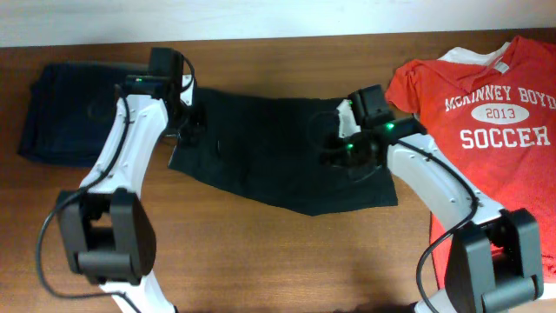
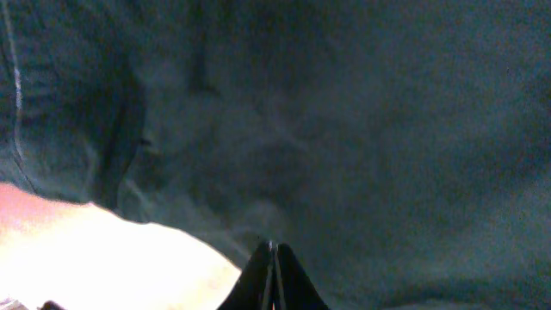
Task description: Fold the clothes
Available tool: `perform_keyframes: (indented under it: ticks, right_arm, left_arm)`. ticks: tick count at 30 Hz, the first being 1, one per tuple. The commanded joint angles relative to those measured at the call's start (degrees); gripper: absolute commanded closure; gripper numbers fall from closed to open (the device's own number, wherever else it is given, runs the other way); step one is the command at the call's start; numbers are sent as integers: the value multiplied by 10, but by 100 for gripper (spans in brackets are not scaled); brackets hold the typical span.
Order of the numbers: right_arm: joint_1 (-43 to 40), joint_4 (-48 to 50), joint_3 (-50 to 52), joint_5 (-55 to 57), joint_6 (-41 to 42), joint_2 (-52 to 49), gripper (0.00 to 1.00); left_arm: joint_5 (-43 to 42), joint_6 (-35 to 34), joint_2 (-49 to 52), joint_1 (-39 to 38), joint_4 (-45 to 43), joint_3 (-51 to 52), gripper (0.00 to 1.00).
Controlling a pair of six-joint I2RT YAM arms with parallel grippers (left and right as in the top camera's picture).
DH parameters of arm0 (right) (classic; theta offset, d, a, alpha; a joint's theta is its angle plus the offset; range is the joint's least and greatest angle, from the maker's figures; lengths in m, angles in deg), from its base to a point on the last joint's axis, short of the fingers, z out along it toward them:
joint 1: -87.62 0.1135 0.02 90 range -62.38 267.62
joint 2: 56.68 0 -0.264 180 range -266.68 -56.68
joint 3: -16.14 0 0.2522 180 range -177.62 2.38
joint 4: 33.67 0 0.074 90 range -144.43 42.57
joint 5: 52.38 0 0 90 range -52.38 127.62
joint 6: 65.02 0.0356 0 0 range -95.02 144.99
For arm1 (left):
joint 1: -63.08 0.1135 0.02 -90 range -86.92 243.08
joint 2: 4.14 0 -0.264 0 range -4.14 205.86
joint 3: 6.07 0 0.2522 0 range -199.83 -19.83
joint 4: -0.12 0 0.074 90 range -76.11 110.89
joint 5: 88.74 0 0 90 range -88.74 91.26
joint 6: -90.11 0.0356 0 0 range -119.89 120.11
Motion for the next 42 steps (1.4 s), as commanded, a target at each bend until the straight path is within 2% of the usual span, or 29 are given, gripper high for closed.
perform_keyframes:
  ticks: [1,4,10,14,21,31,34,38,42]
  right_arm:
    - [56,65,23,-7,28,-2,96]
    - [111,110,32,86,80,-21,96]
    - [167,171,32,86,81,-135,96]
    - [185,186,32,74,80,-171,96]
    - [107,172,-42,48,76,-86,96]
    - [137,285,-41,68,78,-245,96]
    - [123,299,-57,67,66,-237,96]
    - [70,250,-162,68,43,-207,96]
    - [59,291,-166,121,43,-226,96]
  left_arm:
    - [-41,3,-66,2,12,-18,99]
    - [-40,3,-80,2,33,-18,99]
    - [-40,3,-81,2,45,-18,98]
    - [-62,3,-83,2,38,-27,98]
    - [-66,3,-83,2,34,-39,98]
    - [-75,3,-83,2,34,-39,98]
    - [-75,3,-83,2,34,-39,98]
    - [-75,3,-83,2,35,-39,98]
    - [-75,3,-83,2,35,-39,98]
